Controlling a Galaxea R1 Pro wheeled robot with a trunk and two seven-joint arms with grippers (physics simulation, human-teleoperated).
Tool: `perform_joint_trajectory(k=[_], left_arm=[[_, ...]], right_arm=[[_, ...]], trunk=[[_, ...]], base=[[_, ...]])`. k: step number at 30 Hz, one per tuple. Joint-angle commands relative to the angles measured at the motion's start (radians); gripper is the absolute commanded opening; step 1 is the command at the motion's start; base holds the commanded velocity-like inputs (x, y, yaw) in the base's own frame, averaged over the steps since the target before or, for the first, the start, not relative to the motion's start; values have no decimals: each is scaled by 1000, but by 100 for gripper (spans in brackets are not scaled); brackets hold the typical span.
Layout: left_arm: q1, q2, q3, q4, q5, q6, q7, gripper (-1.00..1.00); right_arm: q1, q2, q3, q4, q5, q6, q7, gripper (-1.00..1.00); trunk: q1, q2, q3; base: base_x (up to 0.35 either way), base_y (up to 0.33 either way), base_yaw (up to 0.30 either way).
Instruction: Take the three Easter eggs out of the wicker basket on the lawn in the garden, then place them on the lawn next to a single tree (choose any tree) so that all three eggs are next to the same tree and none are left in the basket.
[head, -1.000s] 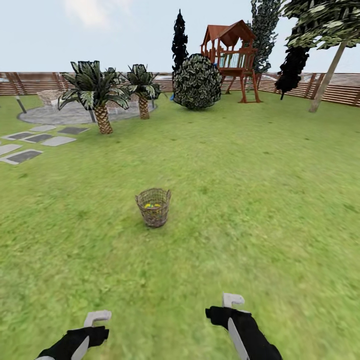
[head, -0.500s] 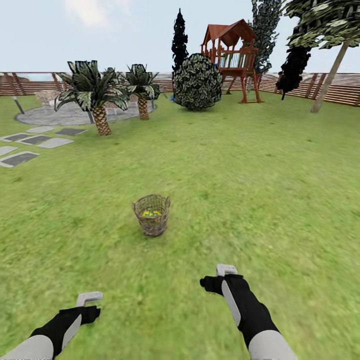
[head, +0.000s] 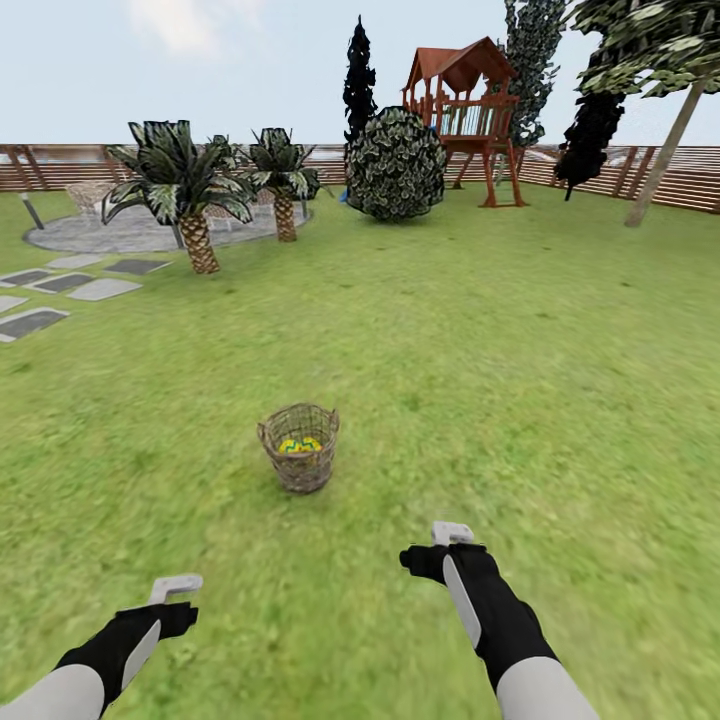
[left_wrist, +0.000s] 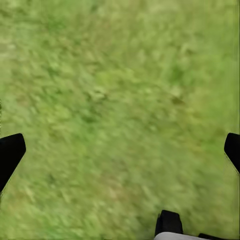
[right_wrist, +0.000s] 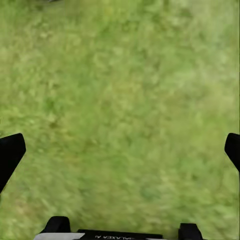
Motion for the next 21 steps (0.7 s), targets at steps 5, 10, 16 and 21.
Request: perform_joint_trajectory(k=[5, 10, 16, 21], left_arm=[[-1, -4, 5, -9, 1, 30, -1, 100], [-1, -1, 4, -11, 1, 34, -5, 100], [-1, -7, 5, -12, 1, 36, -3, 100], [-1, -8, 4, -13, 1, 36, -3, 100]], right_arm=[[10, 1, 0, -92, -10, 6, -2, 100], [13, 1, 0, -107, -10, 5, -2, 100], [14, 1, 1, -105, -9, 4, -1, 100], [14, 1, 0, -104, -10, 4, 0, 100]], trunk=[[1, -2, -2], [1, -2, -2], [1, -2, -2], [1, -2, -2]], base=[[336, 0, 0], [336, 0, 96], [336, 0, 269], [336, 0, 112]])
